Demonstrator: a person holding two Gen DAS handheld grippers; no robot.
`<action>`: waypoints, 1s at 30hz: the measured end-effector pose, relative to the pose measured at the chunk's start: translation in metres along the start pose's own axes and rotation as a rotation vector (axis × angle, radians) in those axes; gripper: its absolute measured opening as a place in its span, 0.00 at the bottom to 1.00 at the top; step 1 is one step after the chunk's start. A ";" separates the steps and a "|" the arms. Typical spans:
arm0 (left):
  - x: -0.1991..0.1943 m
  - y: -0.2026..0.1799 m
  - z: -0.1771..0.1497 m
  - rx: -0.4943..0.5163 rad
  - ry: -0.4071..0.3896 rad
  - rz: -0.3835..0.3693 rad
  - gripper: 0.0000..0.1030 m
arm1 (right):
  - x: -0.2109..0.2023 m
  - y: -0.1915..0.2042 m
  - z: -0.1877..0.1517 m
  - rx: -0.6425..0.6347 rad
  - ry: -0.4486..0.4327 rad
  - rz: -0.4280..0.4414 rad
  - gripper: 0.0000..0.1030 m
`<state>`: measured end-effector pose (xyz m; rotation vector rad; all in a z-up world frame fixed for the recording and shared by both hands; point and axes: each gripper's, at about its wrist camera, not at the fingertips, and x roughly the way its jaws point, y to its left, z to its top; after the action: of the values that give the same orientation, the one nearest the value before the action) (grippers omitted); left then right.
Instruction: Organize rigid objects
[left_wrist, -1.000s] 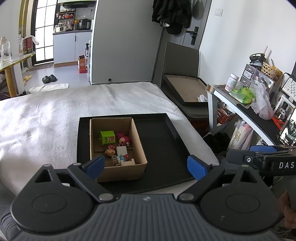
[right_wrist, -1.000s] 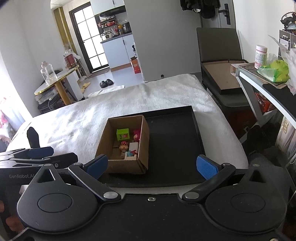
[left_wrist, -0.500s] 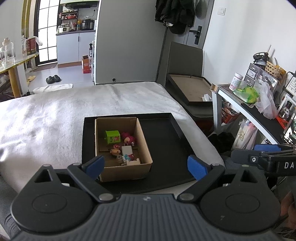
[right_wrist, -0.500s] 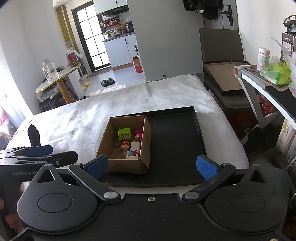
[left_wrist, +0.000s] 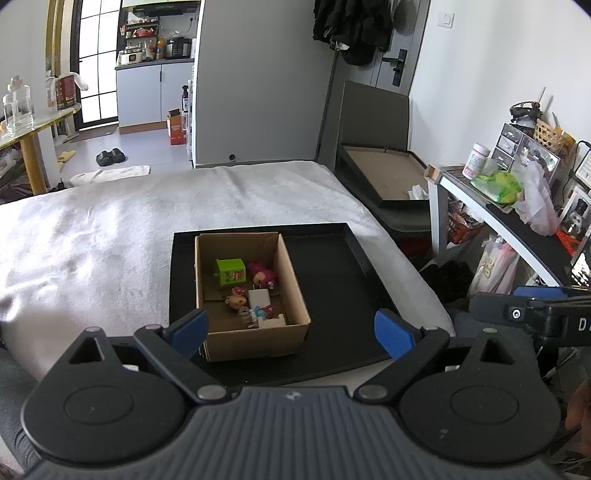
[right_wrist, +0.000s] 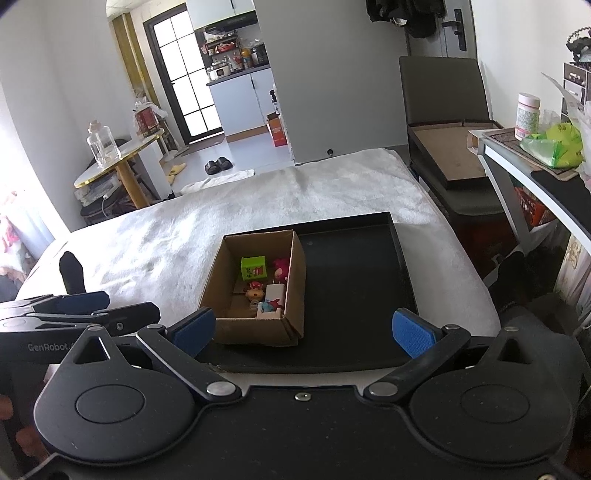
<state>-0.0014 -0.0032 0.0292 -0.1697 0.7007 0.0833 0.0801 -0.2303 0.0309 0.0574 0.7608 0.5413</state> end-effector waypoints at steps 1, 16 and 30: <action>0.000 0.001 0.000 -0.002 0.000 -0.004 0.93 | 0.000 -0.001 0.000 0.003 -0.001 -0.002 1.00; 0.000 -0.001 0.000 0.006 0.004 0.002 0.93 | 0.001 -0.001 0.000 0.002 -0.003 -0.009 1.00; -0.001 -0.001 0.000 0.009 0.007 -0.003 0.93 | 0.001 -0.002 0.000 -0.003 0.001 -0.016 1.00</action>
<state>-0.0019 -0.0041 0.0294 -0.1623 0.7078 0.0763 0.0814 -0.2312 0.0292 0.0485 0.7611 0.5268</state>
